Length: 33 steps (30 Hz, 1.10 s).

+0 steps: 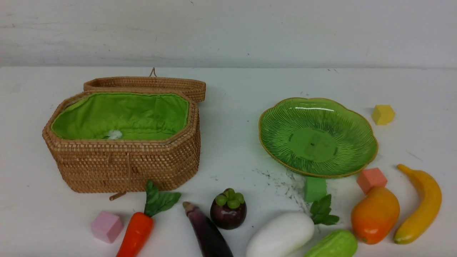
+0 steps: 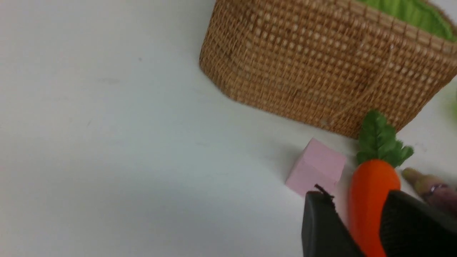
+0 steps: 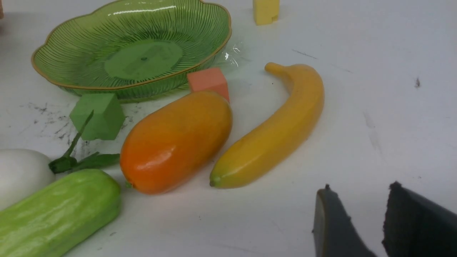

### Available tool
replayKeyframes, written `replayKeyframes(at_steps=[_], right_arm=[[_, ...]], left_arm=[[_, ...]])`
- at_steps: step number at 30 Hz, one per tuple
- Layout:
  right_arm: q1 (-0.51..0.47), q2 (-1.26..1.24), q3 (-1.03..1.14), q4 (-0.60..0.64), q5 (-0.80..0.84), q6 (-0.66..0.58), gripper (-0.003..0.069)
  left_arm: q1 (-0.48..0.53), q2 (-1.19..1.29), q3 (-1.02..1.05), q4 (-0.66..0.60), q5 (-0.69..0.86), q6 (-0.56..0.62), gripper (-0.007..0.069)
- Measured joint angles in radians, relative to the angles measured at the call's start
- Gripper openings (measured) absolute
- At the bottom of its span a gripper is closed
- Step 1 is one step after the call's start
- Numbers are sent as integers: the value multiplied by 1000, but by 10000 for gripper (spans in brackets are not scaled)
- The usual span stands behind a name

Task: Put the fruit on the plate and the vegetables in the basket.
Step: Use the left arm to grab a carrot and put it into the left basket

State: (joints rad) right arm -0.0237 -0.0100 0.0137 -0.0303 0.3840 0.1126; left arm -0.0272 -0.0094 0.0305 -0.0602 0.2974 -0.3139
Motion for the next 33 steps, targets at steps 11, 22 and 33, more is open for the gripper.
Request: replayKeyframes(at_steps=[11,22,33], right_arm=[[0,0,0,0,0,0,241],[0,0,0,0,0,0,242],[0,0,0,0,0,0,242]], left_arm=[[0,0,0,-268,-502,-63,239],[0,82,-439,-196,-344,-118,239],[0,509,-709,-77,331,-41,239]])
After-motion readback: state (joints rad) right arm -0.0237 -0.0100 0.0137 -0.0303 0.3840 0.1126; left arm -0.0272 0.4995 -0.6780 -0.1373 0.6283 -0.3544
